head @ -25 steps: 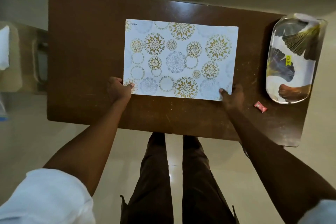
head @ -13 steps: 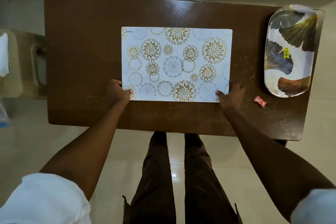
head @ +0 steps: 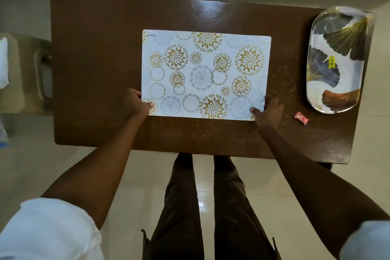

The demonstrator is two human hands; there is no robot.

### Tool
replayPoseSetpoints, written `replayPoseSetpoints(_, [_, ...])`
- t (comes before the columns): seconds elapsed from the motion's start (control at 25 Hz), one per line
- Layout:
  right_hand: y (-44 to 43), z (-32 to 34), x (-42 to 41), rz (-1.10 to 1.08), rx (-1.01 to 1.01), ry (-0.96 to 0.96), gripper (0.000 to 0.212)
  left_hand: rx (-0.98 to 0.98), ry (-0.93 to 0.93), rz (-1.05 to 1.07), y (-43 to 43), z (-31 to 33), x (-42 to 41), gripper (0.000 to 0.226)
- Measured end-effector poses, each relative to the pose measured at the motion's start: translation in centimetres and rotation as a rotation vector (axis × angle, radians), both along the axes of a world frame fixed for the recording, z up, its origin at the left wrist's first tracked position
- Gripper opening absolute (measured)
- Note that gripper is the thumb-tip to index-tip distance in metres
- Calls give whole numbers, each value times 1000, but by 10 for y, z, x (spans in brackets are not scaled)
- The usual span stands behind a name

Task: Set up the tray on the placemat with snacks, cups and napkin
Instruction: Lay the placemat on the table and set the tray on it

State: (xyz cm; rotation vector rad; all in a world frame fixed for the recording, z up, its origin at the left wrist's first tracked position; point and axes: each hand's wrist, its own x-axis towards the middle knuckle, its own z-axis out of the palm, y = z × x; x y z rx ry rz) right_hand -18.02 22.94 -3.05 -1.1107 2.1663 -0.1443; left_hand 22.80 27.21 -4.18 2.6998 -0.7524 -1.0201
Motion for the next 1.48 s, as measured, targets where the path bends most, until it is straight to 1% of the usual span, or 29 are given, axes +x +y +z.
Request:
replayPoseSetpoints(0.36, [7,0,0,-8,31,10,65,20,5,-17,-3,2,0,61])
replayPoseSetpoints(0.68, [9,-3,-7,-87,51,-23,62,26,-2,-30,-3,4,-1,62])
replayPoseSetpoints(1.16, [8,-6,-8,-98,51,-37,61,58,-9,-53,-7,7,-3,62])
replayPoseSetpoints(1.24, [7,-4,-9,-90,61,-35,62,109,-30,-84,-12,9,-8,63])
replayPoseSetpoints(1.32, [6,-2,-12,-72,62,-31,61,162,-120,-109,-17,13,-20,60])
replayPoseSetpoints(1.4, [5,0,-12,-71,29,-61,58,118,-204,-85,-25,20,-35,54])
replayPoseSetpoints(1.48, [3,6,-17,-127,-73,-99,54,-7,-187,-97,-41,27,-59,49])
